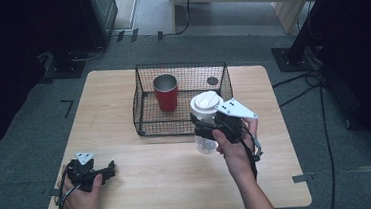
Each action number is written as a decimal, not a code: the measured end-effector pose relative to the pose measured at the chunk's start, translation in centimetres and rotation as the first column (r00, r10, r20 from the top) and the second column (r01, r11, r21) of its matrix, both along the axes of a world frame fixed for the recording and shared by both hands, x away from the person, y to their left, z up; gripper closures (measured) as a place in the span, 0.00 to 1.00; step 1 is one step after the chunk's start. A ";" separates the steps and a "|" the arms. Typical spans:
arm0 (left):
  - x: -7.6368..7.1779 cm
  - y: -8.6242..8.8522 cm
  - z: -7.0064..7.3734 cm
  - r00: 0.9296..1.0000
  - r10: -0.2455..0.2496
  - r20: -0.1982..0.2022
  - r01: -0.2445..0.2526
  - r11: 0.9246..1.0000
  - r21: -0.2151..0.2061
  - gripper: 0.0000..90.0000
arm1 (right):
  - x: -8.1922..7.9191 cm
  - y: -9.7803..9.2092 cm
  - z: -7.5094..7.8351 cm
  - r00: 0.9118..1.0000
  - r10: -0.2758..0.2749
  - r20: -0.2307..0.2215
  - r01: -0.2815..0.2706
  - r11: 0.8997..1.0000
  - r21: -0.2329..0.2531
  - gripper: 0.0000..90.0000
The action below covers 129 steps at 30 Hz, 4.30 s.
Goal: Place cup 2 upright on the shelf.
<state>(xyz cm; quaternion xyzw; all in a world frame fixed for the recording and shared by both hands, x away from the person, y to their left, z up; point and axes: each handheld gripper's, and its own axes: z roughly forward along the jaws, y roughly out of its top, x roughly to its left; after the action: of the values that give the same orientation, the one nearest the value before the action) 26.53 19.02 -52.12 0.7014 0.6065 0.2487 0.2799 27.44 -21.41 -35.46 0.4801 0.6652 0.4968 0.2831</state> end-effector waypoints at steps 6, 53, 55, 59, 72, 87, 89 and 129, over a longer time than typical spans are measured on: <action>0.0 0.0 0.0 1.000 -0.001 -0.001 0.001 1.000 0.001 0.00 | 1.7 0.3 0.9 1.000 -0.017 0.011 0.017 1.000 0.013 0.17; 0.0 0.0 0.0 1.000 0.003 0.001 -0.003 1.000 0.000 0.00 | 15.6 0.7 -2.4 0.959 -0.278 -0.053 0.276 0.960 -0.045 0.17; 0.0 0.0 0.0 1.000 0.003 0.001 -0.003 1.000 0.000 0.00 | 15.9 0.9 -2.8 0.961 -0.271 -0.060 0.269 0.962 -0.044 0.17; 0.0 0.0 0.0 1.000 0.003 0.000 -0.003 1.000 -0.001 0.00 | 16.5 1.7 -3.7 0.958 -0.280 -0.053 0.275 0.957 -0.094 0.17; 0.0 0.0 0.0 1.000 0.002 0.000 -0.002 1.000 0.000 0.00 | 18.0 2.0 -6.0 0.954 -0.296 -0.045 0.295 0.955 -0.029 0.17; 0.0 0.0 0.0 1.000 0.003 0.001 -0.003 1.000 0.000 0.00 | 17.4 1.5 -6.5 0.948 -0.288 -0.134 0.282 0.958 -0.058 0.17; 0.0 0.0 0.0 1.000 0.003 0.001 -0.003 1.000 0.000 0.00 | 17.2 1.4 -6.3 0.949 -0.279 -0.148 0.271 0.960 -0.068 0.17; 0.0 0.0 0.0 1.000 0.002 0.001 -0.002 1.000 0.001 0.00 | 11.8 1.3 -4.8 0.955 -0.255 -0.150 0.238 0.964 -0.122 0.00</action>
<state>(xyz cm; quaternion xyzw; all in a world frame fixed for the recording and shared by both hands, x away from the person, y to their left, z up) 26.54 19.03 -52.12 0.7008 0.6071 0.2494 0.2795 39.29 -20.06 -40.23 0.5835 0.6457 0.3817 0.3113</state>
